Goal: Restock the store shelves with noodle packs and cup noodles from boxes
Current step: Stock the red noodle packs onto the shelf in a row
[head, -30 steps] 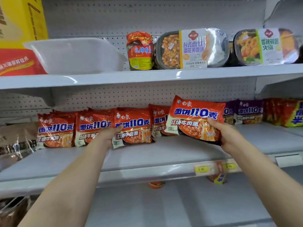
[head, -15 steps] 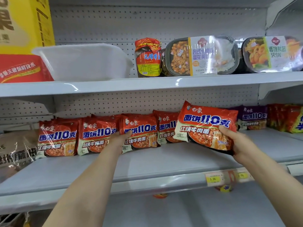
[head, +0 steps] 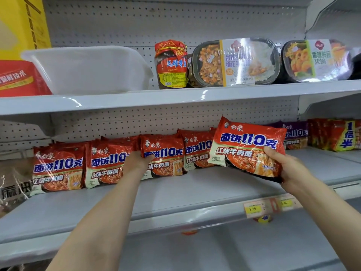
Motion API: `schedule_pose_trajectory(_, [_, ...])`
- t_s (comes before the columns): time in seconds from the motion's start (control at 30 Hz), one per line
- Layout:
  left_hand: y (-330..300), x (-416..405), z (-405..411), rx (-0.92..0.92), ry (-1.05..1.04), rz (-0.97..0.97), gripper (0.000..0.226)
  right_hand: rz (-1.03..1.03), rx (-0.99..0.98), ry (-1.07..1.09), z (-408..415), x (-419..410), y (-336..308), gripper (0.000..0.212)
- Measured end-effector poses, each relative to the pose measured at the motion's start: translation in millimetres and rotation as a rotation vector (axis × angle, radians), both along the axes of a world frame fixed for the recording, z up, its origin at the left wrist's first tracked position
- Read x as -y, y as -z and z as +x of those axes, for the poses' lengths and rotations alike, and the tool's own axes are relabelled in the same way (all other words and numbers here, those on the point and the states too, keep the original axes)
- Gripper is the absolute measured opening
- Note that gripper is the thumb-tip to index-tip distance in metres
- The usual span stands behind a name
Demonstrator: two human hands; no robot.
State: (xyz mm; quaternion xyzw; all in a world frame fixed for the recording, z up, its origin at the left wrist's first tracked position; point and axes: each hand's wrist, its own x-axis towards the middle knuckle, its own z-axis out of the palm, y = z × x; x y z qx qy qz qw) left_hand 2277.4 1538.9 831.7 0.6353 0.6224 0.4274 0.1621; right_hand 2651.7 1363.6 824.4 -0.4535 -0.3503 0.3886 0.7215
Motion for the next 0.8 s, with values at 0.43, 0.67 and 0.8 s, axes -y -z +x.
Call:
schedule_pose_trajectory(0.43, [1, 5, 17, -0.086, -0.217, 0.135, 0.072, 0.033, -0.018, -0.021, -13, -18, 5, 0.048])
schedule_pose_trajectory(0.67, [-20, 47, 74, 0.202, 0.247, 0.112, 0.059, -0.021, 0.011, -0.119, -25, -37, 9, 0.050])
schedule_pose_trajectory(0.8, [-8, 72, 119, 0.552, 0.423, -0.078, 0.044, -0.017, 0.052, -0.185, -27, -44, 7, 0.061])
